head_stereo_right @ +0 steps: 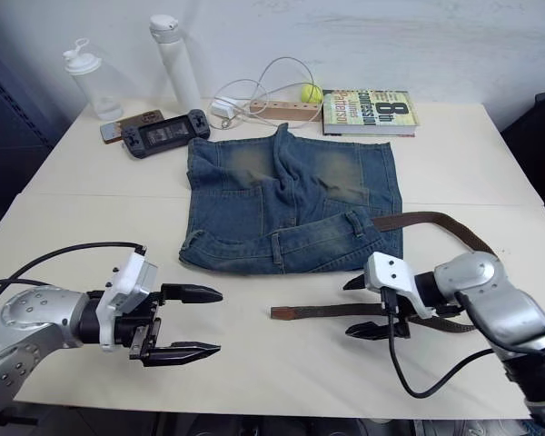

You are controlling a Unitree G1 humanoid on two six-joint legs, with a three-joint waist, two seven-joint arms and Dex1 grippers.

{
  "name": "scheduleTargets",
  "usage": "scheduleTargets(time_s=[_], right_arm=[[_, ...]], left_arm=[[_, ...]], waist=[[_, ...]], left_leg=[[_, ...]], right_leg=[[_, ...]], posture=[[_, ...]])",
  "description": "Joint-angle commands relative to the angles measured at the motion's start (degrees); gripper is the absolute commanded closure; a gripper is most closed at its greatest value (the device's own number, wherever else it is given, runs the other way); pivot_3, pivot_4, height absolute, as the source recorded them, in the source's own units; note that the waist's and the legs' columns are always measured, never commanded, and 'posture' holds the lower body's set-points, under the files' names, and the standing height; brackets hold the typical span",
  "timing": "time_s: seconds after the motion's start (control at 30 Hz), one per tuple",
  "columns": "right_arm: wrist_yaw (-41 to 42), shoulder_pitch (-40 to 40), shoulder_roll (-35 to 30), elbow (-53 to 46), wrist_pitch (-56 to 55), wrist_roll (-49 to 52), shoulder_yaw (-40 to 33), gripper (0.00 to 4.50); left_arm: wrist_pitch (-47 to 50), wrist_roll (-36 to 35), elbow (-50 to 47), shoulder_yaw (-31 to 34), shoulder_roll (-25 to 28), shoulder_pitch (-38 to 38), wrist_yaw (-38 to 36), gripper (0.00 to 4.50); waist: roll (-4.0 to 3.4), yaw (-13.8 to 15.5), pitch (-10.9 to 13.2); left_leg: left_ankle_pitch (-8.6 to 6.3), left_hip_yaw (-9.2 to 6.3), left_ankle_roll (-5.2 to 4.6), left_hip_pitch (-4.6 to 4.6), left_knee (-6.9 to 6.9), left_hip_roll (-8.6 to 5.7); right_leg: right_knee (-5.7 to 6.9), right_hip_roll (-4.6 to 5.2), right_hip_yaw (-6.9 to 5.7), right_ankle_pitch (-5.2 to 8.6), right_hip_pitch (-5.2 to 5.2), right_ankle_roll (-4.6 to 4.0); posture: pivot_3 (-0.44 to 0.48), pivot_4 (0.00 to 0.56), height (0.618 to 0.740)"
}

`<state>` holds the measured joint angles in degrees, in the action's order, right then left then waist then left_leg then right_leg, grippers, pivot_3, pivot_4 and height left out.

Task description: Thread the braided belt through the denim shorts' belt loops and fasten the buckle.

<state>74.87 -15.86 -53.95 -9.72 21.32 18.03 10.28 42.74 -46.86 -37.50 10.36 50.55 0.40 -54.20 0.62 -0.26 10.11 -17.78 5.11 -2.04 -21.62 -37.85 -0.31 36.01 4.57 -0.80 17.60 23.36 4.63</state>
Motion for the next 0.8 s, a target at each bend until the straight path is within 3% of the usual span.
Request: scheduleTargets(time_s=[0.03,0.2,0.47,0.63,0.8], right_arm=[[-0.5,0.1,0.4,0.6,-1.9,-1.2,-0.5,1.83],[-1.1,1.2,2.9,2.2,-10.2,-4.7,1.2,4.44],[4.8,-2.9,1.9,0.0,0.2,7.9,-4.8,4.48],[7.9,-12.4,0.1,2.2,14.4,19.3,-9.8,4.48],[7.7,-17.2,0.3,4.1,20.3,23.0,-11.8,4.48]], left_arm=[[-1.4,0.1,-1.1,1.3,0.3,0.2,0.3,0.0],[-3.5,1.3,3.5,0.3,-0.4,-2.7,-0.8,0.0],[-6.4,2.1,9.9,-3.1,-6.2,-5.1,-1.3,0.0],[-3.1,-3.3,11.4,-4.3,-15.4,-8.4,4.6,0.0],[-2.9,-2.4,15.1,-8.7,-25.8,-14.4,10.5,0.0]], waist=[[0.0,0.0,0.0],[0.0,0.0,0.0],[-0.02,-0.3,0.0],[0.01,-0.4,0.0],[0.01,0.4,0.0]], left_leg=[[0.0,0.0,0.0,0.0,0.0,0.0],[0.01,-0.02,0.02,0.0,0.0,0.0],[0.02,-0.03,0.02,0.01,-0.03,0.0],[0.01,-0.08,0.0,0.0,-0.07,0.01],[0.02,-0.21,0.0,0.0,-0.14,0.01]], right_leg=[[0.0,0.0,-0.01,0.0,0.0,0.0],[0.02,-0.01,-0.05,0.0,0.0,0.0],[0.09,-0.01,-0.06,0.0,0.0,0.0],[0.1,0.0,-0.11,-0.01,-0.01,0.02],[0.1,0.02,-0.24,-0.01,-0.11,0.02]], posture=[[0.0,0.15,0.708],[0.0,0.15,0.708],[0.0,0.15,0.708],[0.0,0.15,0.708],[0.0,0.15,0.708]])
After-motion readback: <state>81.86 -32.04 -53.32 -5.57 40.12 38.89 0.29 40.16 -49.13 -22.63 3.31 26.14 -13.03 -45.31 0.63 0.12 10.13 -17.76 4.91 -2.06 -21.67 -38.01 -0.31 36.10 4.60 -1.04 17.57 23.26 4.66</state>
